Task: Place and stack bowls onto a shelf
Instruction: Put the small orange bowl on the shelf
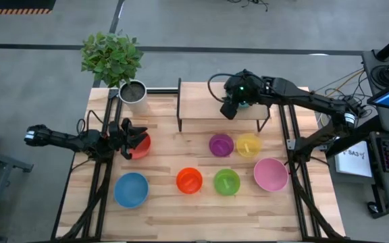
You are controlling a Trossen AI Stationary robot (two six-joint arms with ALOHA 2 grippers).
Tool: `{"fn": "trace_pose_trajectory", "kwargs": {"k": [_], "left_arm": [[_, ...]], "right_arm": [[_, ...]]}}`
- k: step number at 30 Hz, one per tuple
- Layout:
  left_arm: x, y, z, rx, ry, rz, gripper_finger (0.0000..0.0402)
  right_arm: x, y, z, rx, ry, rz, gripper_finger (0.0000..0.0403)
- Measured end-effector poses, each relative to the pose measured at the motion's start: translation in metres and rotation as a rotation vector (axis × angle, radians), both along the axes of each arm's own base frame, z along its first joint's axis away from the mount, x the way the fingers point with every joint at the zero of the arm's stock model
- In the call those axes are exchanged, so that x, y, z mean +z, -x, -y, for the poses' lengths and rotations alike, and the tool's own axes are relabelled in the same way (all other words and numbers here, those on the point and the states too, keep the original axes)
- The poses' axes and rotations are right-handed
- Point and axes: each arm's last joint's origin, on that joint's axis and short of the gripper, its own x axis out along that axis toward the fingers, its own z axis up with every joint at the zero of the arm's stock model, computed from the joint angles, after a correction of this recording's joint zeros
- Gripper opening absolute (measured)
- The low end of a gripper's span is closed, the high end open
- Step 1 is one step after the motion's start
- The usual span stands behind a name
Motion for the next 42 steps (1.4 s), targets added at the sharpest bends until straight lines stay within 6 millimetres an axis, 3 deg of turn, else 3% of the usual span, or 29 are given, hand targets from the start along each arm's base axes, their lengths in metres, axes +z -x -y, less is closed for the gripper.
{"fn": "trace_pose_trajectory", "kwargs": {"k": [6, 10, 14, 17, 25, 31, 36, 42], "left_arm": [[-0.003, -0.002, 0.001, -0.049, 0.115, -0.003, 0.0129], [-0.018, -0.007, 0.005, -0.105, 0.245, -0.091, 0.0129], [-0.029, -0.014, 0.012, -0.154, 0.355, -0.179, 0.0129], [-0.025, -0.019, 0.017, -0.17, 0.302, -0.156, 0.0129], [0.029, -0.038, 0.024, -0.169, 0.151, -0.057, 0.0129], [0.07, -0.062, 0.031, -0.174, 0.113, -0.114, 0.0129], [0.092, -0.086, 0.044, -0.211, 0.05, -0.232, 0.0129], [0.102, -0.109, 0.057, -0.229, 0.013, -0.339, 0.0129]], "right_arm": [[0.017, 0.003, -0.008, 0.029, -0.089, 0.176, 0.0151], [0.029, 0.006, -0.02, 0.146, -0.137, 0.265, 0.0141], [0.034, 0.006, -0.057, 0.339, -0.099, 0.252, 0.0128], [0.034, 0.011, -0.093, 0.494, -0.058, 0.236, 0.0117], [0.054, 0.042, -0.156, 0.675, -0.046, 0.352, 0.0086], [0.059, 0.059, -0.177, 0.741, -0.07, 0.375, 0.0067], [0.049, 0.065, -0.195, 0.823, -0.087, 0.314, 0.0056], [0.024, 0.074, -0.21, 0.822, -0.078, 0.243, 0.0052]]}}
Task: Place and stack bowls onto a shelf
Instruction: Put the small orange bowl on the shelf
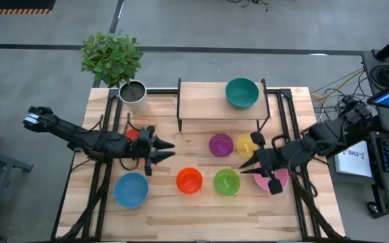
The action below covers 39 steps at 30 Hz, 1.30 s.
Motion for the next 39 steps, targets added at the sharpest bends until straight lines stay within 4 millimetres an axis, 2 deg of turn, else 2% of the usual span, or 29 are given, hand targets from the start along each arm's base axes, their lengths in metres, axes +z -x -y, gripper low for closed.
{"fn": "trace_pose_trajectory", "kwargs": {"k": [9, 20, 28, 39], "left_arm": [[-0.008, -0.043, 0.021, -0.095, -0.023, -0.324, 0.0129], [-0.022, -0.093, 0.044, -0.184, -0.148, -0.697, 0.0129], [-0.042, -0.108, 0.046, -0.188, -0.224, -0.874, 0.0134], [-0.077, -0.116, 0.028, -0.128, -0.276, -0.992, 0.0182]], "right_arm": [[-0.05, 0.006, -0.002, -0.072, 0.005, -0.099, 0.0052], [-0.104, 0.01, 0.0, -0.046, -0.056, 0.056, 0.0052], [-0.125, 0.015, 0.004, -0.011, -0.055, 0.189, 0.0052], [-0.148, 0.015, 0.006, -0.002, -0.001, 0.318, 0.0052]]}}
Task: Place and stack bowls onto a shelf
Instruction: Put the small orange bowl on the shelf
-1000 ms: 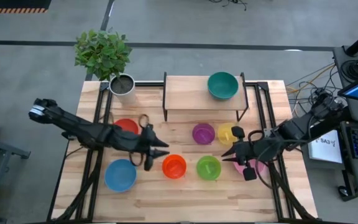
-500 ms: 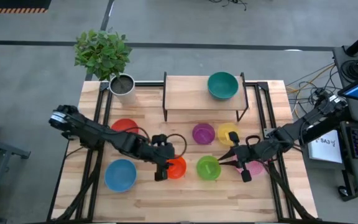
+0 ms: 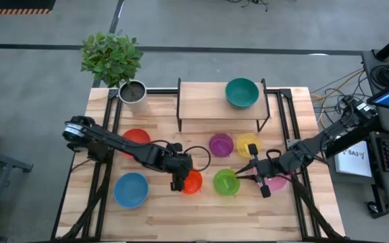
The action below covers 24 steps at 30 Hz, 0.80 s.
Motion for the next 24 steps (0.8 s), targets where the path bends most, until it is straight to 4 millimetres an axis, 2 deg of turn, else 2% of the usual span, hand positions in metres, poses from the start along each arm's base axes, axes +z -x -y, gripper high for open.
{"fn": "trace_pose_trajectory", "kwargs": {"k": [13, 24], "left_arm": [[-0.029, -0.01, -0.009, 0.025, -0.015, -0.057, 0.0185], [-0.034, -0.01, -0.01, 0.047, -0.005, -0.053, 0.0185]], "right_arm": [[0.0, 0.015, 0.018, -0.033, -0.016, 0.042, 0.0052], [-0.007, 0.02, 0.02, -0.036, -0.022, 0.032, 0.0052]]}}
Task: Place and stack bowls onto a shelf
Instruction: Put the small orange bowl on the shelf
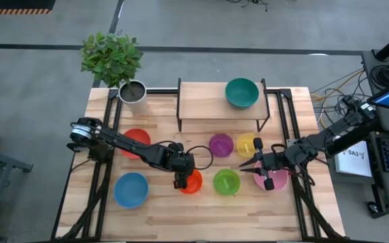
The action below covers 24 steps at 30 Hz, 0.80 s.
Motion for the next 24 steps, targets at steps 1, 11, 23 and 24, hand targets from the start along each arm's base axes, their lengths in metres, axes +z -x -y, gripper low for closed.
{"fn": "trace_pose_trajectory", "kwargs": {"k": [1, 11, 23, 24], "left_arm": [[-0.002, 0.0, 0.0, 0.001, 0.001, 0.005, 0.0185], [-0.024, 0.005, -0.004, 0.029, 0.054, 0.051, 0.0161], [-0.024, 0.005, -0.009, 0.052, 0.081, 0.049, 0.0008], [-0.024, 0.005, -0.01, 0.053, 0.084, 0.049, 0.0008]], "right_arm": [[0.0, 0.0, 0.0, 0.0, 0.0, 0.0, 0.0052], [0.0, 0.0, 0.0, -0.003, -0.015, -0.004, 0.0052], [0.0, 0.0, 0.0, -0.005, -0.018, -0.004, 0.0052], [0.0, 0.0, 0.0, -0.006, -0.024, -0.006, 0.0052]]}}
